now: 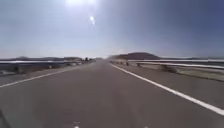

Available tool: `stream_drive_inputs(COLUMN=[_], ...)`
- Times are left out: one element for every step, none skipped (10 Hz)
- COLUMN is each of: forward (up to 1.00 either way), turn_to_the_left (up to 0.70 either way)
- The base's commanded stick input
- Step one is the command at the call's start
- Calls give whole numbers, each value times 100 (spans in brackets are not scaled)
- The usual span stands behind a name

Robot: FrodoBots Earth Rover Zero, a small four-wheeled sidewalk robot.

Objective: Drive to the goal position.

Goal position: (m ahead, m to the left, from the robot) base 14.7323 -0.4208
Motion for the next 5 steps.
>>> stream_drive_inputs(forward=[100,100,100,100,100], turn_to_the_left=[0,0,0,0,0])
